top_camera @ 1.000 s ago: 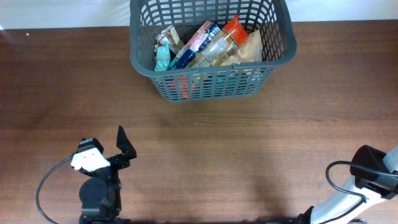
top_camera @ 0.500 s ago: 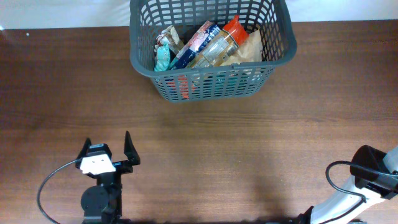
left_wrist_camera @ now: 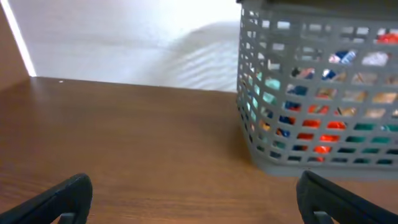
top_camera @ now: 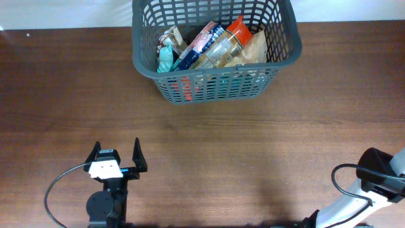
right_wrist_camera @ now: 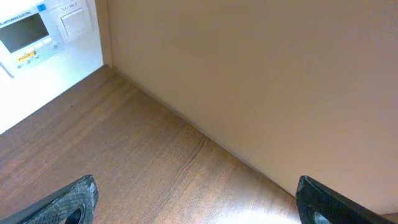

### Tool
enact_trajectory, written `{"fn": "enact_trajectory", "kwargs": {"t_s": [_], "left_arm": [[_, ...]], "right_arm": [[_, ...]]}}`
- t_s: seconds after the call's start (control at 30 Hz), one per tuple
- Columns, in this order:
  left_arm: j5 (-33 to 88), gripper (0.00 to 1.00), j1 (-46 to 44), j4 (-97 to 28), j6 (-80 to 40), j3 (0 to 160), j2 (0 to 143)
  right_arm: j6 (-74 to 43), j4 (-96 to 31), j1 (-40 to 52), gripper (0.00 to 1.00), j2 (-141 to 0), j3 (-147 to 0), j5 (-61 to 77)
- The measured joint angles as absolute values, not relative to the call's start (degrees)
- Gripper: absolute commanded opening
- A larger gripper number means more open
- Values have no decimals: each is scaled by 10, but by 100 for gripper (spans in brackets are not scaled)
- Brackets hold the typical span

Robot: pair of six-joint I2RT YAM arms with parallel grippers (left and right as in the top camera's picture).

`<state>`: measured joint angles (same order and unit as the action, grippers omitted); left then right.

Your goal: Pack container

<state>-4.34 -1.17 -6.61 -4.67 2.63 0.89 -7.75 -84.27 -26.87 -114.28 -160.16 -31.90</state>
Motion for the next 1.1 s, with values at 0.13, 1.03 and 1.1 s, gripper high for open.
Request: {"fn": "enact_trajectory", "kwargs": {"t_s": [0.13, 1.03, 1.1], "left_arm": [[-34, 99, -12, -67, -42, 20, 9], [-12, 99, -12, -67, -13, 20, 9], [-12, 99, -12, -67, -13, 20, 9]], "right_arm": [[-77, -843, -269, 99, -1143, -1602, -319], [-78, -843, -269, 99, -1143, -1602, -319], [-77, -843, -269, 99, -1143, -1602, -319]]}}
